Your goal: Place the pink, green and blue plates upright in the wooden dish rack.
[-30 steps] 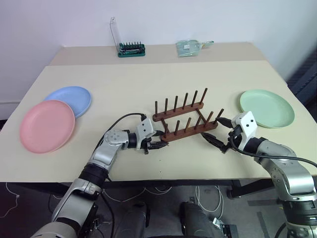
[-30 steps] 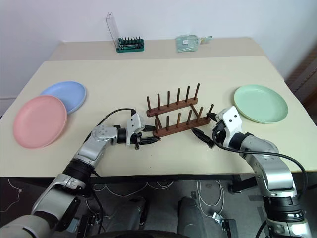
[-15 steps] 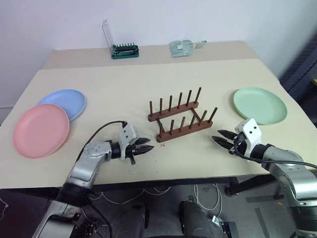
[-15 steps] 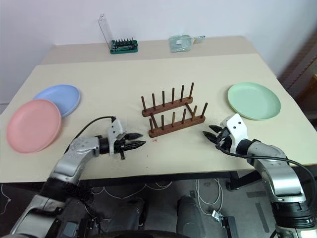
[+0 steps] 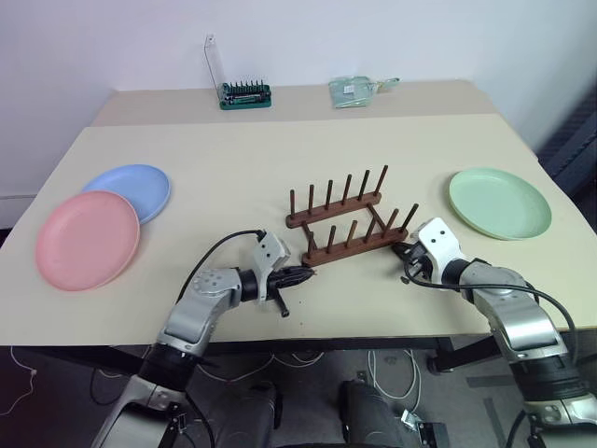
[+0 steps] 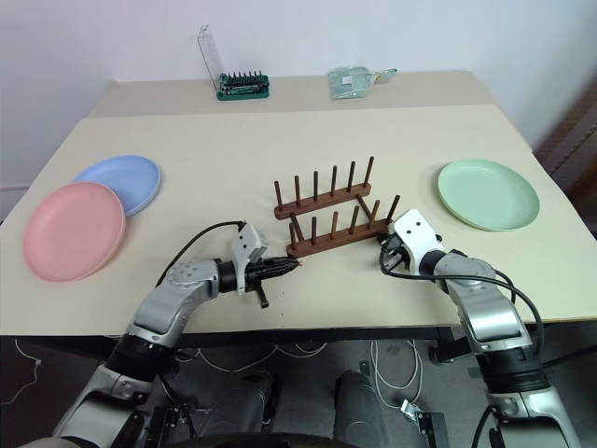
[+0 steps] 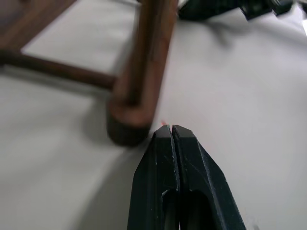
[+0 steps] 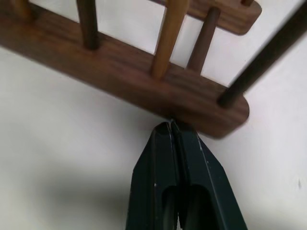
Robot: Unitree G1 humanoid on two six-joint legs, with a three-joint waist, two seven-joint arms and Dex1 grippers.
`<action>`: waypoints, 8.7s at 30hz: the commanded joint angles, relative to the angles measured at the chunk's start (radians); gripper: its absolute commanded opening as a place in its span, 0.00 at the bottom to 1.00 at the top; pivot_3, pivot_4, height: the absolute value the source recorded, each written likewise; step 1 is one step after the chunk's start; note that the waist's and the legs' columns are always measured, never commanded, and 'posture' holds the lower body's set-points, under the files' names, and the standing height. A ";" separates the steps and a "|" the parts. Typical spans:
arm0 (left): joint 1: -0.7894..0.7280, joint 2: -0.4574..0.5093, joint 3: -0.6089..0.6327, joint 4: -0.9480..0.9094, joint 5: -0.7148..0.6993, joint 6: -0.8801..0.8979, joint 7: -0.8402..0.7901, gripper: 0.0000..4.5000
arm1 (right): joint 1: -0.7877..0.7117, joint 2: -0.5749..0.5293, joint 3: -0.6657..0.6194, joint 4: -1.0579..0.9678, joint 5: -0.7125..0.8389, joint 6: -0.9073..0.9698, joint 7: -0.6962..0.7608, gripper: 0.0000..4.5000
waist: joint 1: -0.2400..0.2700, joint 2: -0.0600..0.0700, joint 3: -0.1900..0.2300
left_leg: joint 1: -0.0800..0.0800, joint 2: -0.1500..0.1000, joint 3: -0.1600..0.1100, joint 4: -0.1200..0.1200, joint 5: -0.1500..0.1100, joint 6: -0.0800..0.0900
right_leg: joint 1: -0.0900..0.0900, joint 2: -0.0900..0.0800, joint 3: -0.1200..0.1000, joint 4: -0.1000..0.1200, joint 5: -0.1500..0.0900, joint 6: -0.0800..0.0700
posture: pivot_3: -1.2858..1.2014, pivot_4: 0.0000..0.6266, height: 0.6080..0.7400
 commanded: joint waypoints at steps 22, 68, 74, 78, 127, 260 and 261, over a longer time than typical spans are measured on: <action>-0.232 -0.078 0.085 0.507 0.205 -0.332 0.458 0.00 | -0.266 0.151 0.029 0.363 -0.147 -0.218 -0.128 0.00 | -0.012 0.000 0.000 | 0.005 0.000 0.000 -0.002 0.000 0.000 | 0.002 0.000 0.000 0.001 0.000 0.000 | 0.52 0.24 1.00; 0.164 0.290 0.120 0.041 0.070 -0.151 0.001 0.00 | -0.140 0.082 0.023 0.040 -0.093 -0.156 0.044 0.00 | -0.056 0.002 -0.002 | 0.012 0.002 0.003 -0.015 0.000 -0.001 | 0.001 0.001 0.002 0.001 -0.002 -0.002 | 0.52 0.24 1.00; 0.250 0.349 0.364 -0.109 -0.180 -0.003 -0.021 0.40 | -0.168 0.084 0.048 0.034 -0.095 -0.171 0.083 0.00 | -0.053 0.001 0.000 | 0.011 0.003 0.002 -0.015 0.000 0.000 | 0.001 0.000 0.001 0.001 -0.005 0.000 | 0.52 0.24 1.00; 0.236 0.297 0.603 -0.157 -0.259 0.056 0.207 0.83 | -0.198 0.099 0.060 0.051 -0.093 -0.183 0.098 0.00 | -0.038 -0.003 0.003 | 0.009 0.003 0.001 -0.015 0.000 -0.001 | -0.001 0.001 0.001 0.001 -0.005 0.000 | 0.52 0.24 1.00; 0.100 0.146 1.040 -0.201 -0.598 0.286 0.782 0.00 | -0.201 0.092 0.066 -0.021 0.007 -0.163 0.214 0.06 | -0.008 -0.017 0.006 | 0.008 0.002 0.000 -0.014 0.001 -0.004 | 0.000 0.000 0.000 -0.001 -0.003 -0.003 | 0.52 0.24 1.00; 0.046 0.049 0.136 -0.373 -0.338 0.288 0.170 0.67 | -0.280 -0.170 -0.317 0.247 0.219 -0.012 0.003 0.99 | -0.012 -0.013 0.009 | -0.007 0.002 0.002 -0.011 0.002 -0.008 | -0.016 0.001 0.000 0.003 0.001 -0.006 | 0.52 0.24 1.00; 0.044 0.047 0.134 -0.371 -0.338 0.288 0.169 0.67 | -0.262 -0.186 -0.277 0.255 0.173 -0.041 0.011 0.99 | -0.013 -0.013 0.009 | -0.007 0.002 0.002 -0.010 0.002 -0.008 | -0.015 0.001 0.001 0.003 0.001 -0.006 | 0.52 0.24 1.00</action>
